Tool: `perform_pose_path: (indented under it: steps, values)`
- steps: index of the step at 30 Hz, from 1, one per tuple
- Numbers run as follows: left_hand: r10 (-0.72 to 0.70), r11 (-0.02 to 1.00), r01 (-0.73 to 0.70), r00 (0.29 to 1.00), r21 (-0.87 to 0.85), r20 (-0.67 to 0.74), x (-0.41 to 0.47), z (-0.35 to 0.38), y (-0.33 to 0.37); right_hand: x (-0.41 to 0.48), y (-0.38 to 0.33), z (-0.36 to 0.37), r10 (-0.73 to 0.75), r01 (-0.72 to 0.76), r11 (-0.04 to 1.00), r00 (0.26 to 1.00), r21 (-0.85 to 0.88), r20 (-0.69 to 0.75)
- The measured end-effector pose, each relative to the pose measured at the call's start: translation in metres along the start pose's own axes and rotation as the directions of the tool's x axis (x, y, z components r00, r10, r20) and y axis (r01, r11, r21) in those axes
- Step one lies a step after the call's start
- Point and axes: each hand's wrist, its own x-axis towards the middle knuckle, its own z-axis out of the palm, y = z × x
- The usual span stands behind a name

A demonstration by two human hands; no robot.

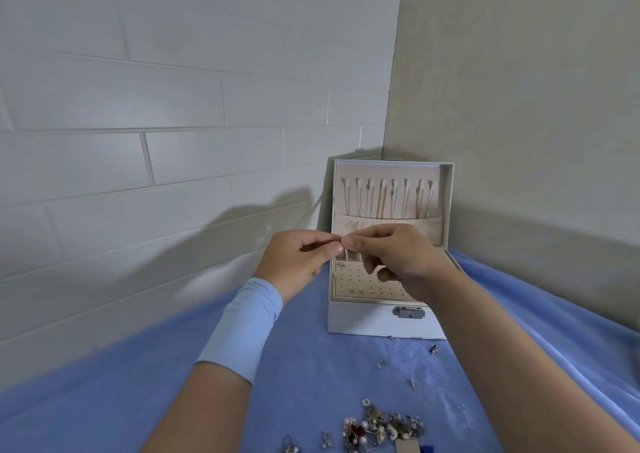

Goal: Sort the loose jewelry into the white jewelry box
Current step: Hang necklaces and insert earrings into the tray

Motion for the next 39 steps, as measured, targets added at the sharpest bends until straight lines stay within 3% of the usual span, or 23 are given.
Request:
perform_pose_path:
  steps: [4,9,16,23,31,37,39]
  values:
    - [-0.022,1.0,0.022,1.0,0.009,0.006,0.0003,0.0009,-0.0008,-0.0003,-0.0002,0.0022,0.02,-0.02,1.0,1.0,0.009,-0.008]
    - [-0.045,0.998,0.044,0.999,-0.033,-0.005,0.0021,0.0035,0.0011,0.0001,0.0007,0.0026,-0.082,0.081,0.997,0.996,-0.005,-0.042]
    - [-0.152,0.975,0.166,0.983,-0.15,0.103,0.0011,-0.001,0.0033,-0.001,-0.0011,-0.0023,-0.302,0.291,0.927,0.953,-0.238,-0.012]
    - [-0.21,0.969,0.223,0.97,-0.104,0.123,0.0022,-0.0064,0.0021,-0.0013,-0.0026,0.0005,-0.292,0.285,0.87,0.955,-0.403,0.045]
    - [-0.22,0.975,0.218,0.97,0.029,0.103,0.003,-0.0007,0.0025,-0.0018,0.0012,0.0022,-0.259,0.252,0.92,0.966,-0.299,0.019]
    - [-0.231,0.951,0.259,0.957,-0.167,0.174,0.0018,-0.0003,0.0027,0.0005,0.0022,-0.0019,-0.303,0.304,0.926,0.952,-0.224,0.037]
    - [-0.24,0.952,0.266,0.955,-0.153,0.173,0.0009,-0.0008,0.0029,0.0016,0.0037,-0.0012,-0.308,0.308,0.932,0.951,-0.19,0.029]
